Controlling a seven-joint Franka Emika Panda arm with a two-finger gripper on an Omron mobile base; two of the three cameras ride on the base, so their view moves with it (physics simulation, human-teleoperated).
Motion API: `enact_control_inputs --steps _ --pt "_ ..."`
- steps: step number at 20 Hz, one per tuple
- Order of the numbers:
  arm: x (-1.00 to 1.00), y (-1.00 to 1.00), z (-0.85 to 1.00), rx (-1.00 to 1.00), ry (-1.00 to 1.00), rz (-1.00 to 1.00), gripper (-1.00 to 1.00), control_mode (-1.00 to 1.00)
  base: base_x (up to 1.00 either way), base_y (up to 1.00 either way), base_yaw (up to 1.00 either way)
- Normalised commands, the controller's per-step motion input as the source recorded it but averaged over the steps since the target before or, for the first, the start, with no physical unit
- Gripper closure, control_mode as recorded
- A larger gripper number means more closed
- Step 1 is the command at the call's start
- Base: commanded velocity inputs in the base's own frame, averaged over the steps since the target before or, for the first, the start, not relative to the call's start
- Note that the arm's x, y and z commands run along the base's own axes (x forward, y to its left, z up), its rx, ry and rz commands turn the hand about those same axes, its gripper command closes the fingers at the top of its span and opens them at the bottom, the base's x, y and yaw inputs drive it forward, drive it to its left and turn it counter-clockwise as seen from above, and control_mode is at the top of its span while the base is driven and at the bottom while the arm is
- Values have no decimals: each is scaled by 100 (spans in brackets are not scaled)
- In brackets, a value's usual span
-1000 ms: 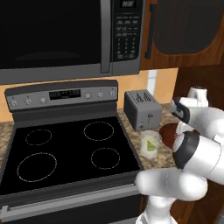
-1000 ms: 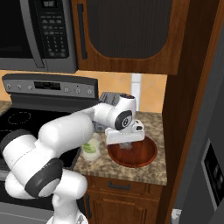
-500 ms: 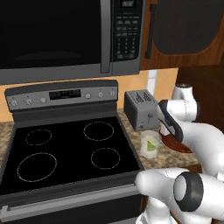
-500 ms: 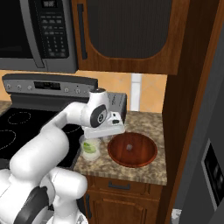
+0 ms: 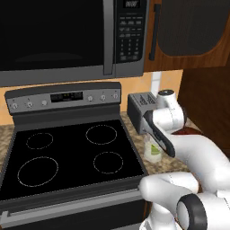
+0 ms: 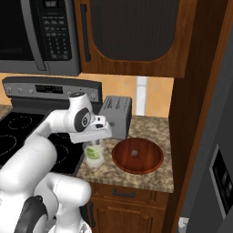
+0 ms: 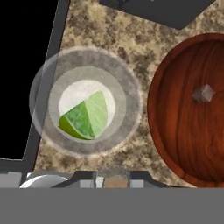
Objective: Grab a lemon wedge from the fridge and one ice cube from the ice bowl, and put them in the glass of lemonade.
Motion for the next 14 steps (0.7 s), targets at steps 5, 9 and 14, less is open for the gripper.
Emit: enact_control_inputs --steps 5,9,14 --pt "37 34 -9 -8 0 -4 100 -100 0 0 0" --pt "43 20 -29 -9 0 0 100 -100 0 0 0" --pt "19 3 -20 -6 0 0 100 -100 0 0 0"
